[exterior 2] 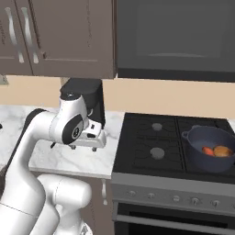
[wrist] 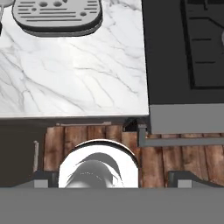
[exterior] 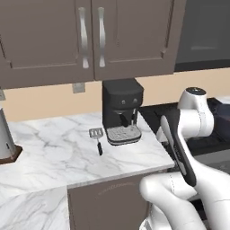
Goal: Put the potato and sweet potato in the pot. Retrieve the spatula and lightly stir the vegetables in the pot.
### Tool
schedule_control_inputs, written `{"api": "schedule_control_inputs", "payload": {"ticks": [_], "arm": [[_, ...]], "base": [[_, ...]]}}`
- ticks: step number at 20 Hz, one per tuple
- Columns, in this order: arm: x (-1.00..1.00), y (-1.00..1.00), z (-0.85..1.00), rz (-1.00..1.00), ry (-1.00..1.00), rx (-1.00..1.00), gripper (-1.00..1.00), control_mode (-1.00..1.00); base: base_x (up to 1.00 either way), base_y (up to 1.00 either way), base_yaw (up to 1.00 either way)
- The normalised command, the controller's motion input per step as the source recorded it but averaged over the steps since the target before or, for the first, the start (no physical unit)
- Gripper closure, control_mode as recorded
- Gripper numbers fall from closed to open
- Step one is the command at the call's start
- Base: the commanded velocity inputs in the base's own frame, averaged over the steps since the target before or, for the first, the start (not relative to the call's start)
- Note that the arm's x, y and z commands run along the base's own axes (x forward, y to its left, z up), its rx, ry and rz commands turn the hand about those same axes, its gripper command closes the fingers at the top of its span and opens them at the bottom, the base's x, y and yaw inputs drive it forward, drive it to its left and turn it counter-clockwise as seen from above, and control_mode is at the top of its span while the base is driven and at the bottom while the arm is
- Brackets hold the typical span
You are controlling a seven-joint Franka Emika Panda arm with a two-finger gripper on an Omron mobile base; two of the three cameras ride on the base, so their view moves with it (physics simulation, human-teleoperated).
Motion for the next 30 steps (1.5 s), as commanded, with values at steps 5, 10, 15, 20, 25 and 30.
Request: {"api": "schedule_control_inputs", "payload": {"ticks": [5, 10, 15, 20, 25, 30], "arm": [[0.0, 0.0, 0.0, 0.0, 0.0, 0.0, -1.0, 1.0], [0.0, 0.02, 0.0, 0.0, 0.0, 0.0, -1.0, -1.0], [0.03, 0.56, -0.11, 0.01, -0.02, 0.0, -1.0, -1.0], [0.19, 1.0, -0.29, 0.01, -0.13, 0.0, -1.0, -1.0], [0.08, 0.99, -0.27, -0.01, -0.15, 0.0, -1.0, -1.0], [0.28, 0.53, -0.01, -0.06, -0.04, 0.01, -1.0, -1.0]], "base": [[-0.01, 0.63, -0.03], [0.0, 0.07, 0.0], [0.0, 0.0, 0.0], [0.0, 0.0, 0.0], [0.0, 0.0, 0.0], [0.0, 0.0, 0.0]]}}
